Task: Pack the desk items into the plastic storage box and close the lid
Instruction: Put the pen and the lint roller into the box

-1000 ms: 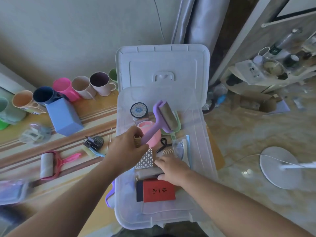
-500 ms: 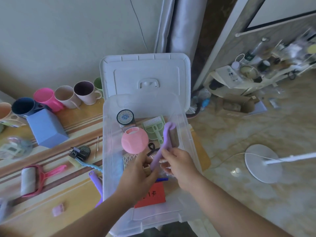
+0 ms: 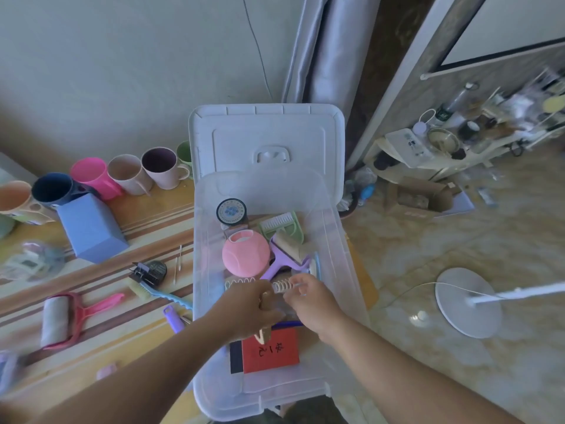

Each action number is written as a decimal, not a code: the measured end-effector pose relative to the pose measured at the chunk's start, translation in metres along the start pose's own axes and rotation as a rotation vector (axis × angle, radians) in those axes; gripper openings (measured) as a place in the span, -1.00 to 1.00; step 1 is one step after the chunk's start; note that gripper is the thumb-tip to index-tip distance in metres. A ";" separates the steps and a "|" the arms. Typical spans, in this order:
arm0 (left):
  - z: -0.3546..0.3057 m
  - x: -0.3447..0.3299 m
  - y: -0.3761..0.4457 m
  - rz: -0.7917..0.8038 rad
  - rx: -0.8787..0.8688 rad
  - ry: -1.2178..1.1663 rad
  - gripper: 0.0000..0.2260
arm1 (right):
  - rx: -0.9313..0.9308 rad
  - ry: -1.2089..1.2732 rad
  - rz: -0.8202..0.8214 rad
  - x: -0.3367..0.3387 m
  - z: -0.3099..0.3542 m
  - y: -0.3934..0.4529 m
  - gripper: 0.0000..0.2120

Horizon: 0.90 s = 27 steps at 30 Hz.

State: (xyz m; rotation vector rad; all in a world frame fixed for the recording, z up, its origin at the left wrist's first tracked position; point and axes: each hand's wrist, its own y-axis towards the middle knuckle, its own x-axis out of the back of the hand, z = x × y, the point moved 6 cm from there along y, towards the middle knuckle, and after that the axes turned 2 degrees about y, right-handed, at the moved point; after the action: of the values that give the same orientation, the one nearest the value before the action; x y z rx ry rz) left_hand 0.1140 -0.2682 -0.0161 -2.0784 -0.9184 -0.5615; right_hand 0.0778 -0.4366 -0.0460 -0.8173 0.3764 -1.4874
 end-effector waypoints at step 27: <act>0.036 0.104 -0.070 -0.441 -0.112 -0.463 -0.77 | 0.542 -1.273 -0.025 -0.030 0.017 0.021 -0.52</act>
State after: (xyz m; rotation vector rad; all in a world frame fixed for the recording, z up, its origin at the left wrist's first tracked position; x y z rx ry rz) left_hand 0.1302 -0.1658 0.0628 -2.1546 -1.6708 -0.3585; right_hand 0.1021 -0.4061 -0.0566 -1.1251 -0.9418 -0.7672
